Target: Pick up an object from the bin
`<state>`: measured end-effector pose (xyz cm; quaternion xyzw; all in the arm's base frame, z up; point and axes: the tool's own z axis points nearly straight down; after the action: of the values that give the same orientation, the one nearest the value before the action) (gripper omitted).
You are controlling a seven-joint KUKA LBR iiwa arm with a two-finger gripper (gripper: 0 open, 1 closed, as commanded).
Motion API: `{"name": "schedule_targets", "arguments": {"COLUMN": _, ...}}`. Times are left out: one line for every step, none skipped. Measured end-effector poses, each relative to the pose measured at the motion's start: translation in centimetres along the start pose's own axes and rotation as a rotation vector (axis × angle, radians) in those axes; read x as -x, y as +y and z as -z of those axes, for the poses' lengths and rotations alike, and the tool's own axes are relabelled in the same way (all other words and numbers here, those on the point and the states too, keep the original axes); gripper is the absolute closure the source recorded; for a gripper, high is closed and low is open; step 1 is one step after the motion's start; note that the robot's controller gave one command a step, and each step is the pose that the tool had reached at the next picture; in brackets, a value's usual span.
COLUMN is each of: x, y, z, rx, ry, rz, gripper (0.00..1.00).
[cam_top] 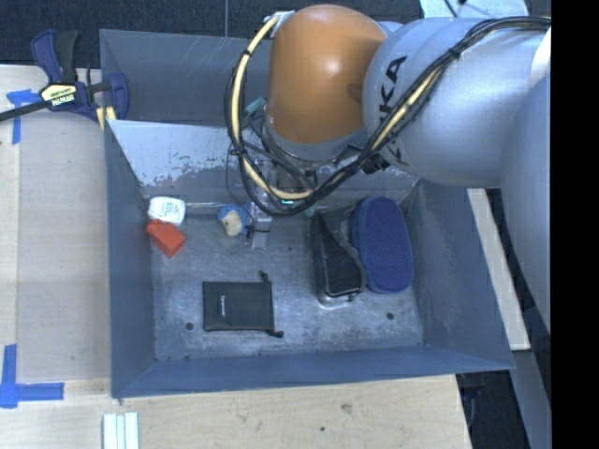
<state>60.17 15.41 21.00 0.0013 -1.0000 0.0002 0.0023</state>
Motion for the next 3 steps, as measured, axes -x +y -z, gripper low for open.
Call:
{"name": "schedule_targets", "arguments": {"x": -6.5, "y": -0.8, "z": -14.5, "rx": -0.001, "ry": 0.001, "rz": -0.092, "gripper": 0.0}}
{"name": "schedule_targets", "arguments": {"x": -7.0, "y": -1.9, "z": -10.9, "rx": 0.003, "ry": -0.011, "rz": -0.387, "gripper": 0.0}}
{"name": "schedule_targets", "arguments": {"x": -8.3, "y": -1.7, "z": -9.6, "rx": 0.002, "ry": -0.005, "rz": -0.528, "gripper": 0.0}}
